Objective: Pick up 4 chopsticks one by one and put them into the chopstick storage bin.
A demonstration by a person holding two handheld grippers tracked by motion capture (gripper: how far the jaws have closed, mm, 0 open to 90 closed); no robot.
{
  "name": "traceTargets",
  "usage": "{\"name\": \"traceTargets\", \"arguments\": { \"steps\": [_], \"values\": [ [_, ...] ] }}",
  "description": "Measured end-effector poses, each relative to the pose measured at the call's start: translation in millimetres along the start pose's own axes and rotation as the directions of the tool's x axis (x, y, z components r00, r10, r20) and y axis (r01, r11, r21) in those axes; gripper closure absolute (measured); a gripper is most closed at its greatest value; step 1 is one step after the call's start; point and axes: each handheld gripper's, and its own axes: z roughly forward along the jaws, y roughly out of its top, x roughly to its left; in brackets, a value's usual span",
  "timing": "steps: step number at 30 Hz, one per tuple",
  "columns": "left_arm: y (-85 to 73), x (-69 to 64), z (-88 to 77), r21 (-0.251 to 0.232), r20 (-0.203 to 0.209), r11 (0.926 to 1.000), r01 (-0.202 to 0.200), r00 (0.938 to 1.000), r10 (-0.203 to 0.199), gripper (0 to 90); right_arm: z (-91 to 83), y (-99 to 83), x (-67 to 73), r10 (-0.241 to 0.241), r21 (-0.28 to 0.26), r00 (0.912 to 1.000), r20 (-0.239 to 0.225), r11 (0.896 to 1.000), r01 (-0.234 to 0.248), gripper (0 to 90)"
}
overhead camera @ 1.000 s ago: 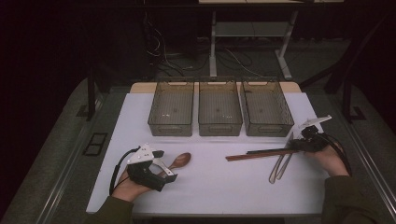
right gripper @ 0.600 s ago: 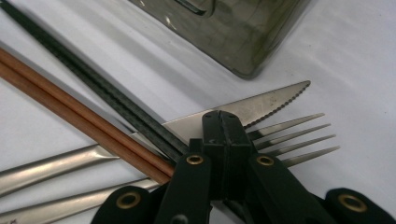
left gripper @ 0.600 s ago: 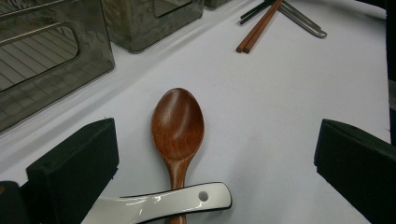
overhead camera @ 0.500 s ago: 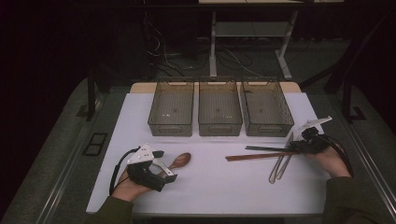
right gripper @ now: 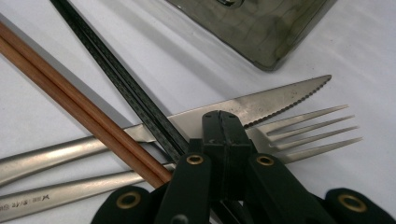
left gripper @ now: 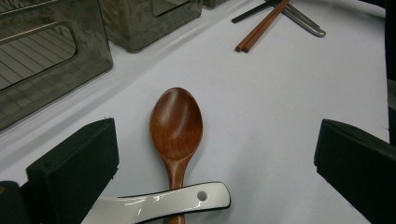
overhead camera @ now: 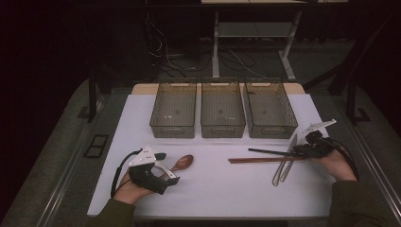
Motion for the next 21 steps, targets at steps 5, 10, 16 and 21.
{"name": "traceTargets", "arguments": {
  "steps": [5, 10, 16, 21],
  "values": [
    [0.0, -0.1, 0.0, 0.0, 0.001, 1.0, 0.0, 1.0, 0.0, 0.0, -1.2, -0.9, 1.4, -0.001, 0.002, 1.0, 0.0, 1.0, 0.001, 89.4],
    [0.1, -0.1, 0.3, 0.004, 0.003, 1.0, -0.003, 1.0, 0.003, 0.0, -3.1, -2.3, 4.5, -0.009, 0.0, 0.9999, -0.009, 1.0, 0.009, 89.3],
    [0.1, -0.1, 0.3, 0.004, 0.003, 1.0, -0.003, 1.0, 0.003, 0.0, -3.7, -2.9, 10.5, -0.025, -0.002, 0.9994, -0.025, 1.0, 0.025, 89.3],
    [0.2, -0.1, 0.5, 0.006, 0.004, 1.0, -0.003, 1.0, 0.003, 0.0, -3.8, -3.0, 14.7, -0.041, 0.001, 0.9985, -0.036, 0.999, 0.041, 89.3]
  ]
}}
